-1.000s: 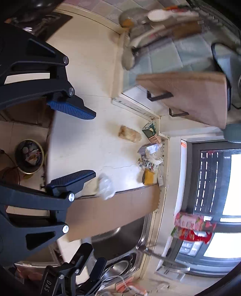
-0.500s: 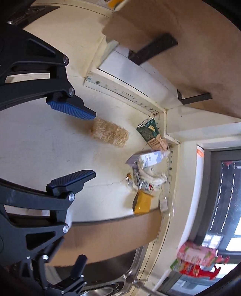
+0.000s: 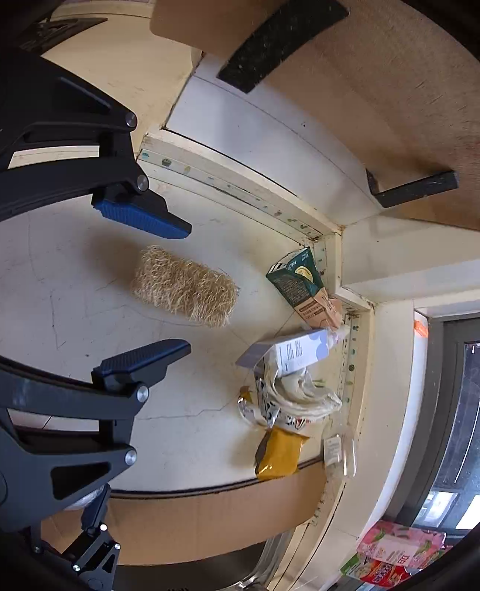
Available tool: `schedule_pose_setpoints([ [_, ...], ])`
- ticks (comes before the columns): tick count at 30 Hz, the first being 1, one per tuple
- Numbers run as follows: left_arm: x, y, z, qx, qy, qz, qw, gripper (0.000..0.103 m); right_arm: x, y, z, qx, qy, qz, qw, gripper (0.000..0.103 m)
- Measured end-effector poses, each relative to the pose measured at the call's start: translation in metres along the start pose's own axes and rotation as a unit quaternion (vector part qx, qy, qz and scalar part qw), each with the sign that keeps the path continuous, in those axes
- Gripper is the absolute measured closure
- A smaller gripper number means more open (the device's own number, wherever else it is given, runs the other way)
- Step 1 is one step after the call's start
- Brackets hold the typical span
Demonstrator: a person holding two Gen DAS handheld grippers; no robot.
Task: Collect trash
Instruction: 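Close the right tool on the clear plastic bag, then grasp the loofah with the left tool while the right holds the bag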
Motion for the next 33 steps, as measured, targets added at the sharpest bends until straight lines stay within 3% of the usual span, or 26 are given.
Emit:
schedule_pose_setpoints([
  [5, -0.004, 0.003, -0.017, -0.003, 0.017, 0.004, 0.9998, 0.049, 0.015, -0.001, 0.002, 0.007, -0.019, -0.006, 1.0, 0.07],
  [12, -0.009, 0.001, -0.046, -0.019, 0.046, 0.017, 0.9986, 0.049, 0.043, -0.026, 0.005, 0.023, -0.058, -0.081, 0.995, 0.07],
  [21, -0.018, -0.001, -0.073, -0.016, 0.073, 0.012, 0.9971, 0.049, 0.046, -0.037, -0.003, 0.031, -0.052, -0.117, 0.991, 0.07],
  [23, -0.018, -0.002, -0.073, -0.017, 0.072, 0.012, 0.9972, 0.063, 0.045, -0.036, -0.003, 0.032, -0.051, -0.119, 0.991, 0.07],
  [33, -0.016, -0.007, -0.052, -0.019, 0.052, 0.0, 0.9985, 0.071, 0.043, -0.031, 0.004, 0.031, -0.059, -0.124, 0.99, 0.07],
])
Point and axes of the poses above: each gripper's, at about its wrist camera, not at the fingertips, and z roughly against the way its jaws point, y to its left, x to its top, the point moved 10 cm from there along -z, roughly the way its jaws point, and after that the axes turned 5 degrees about -y, right-handed, at the moved point
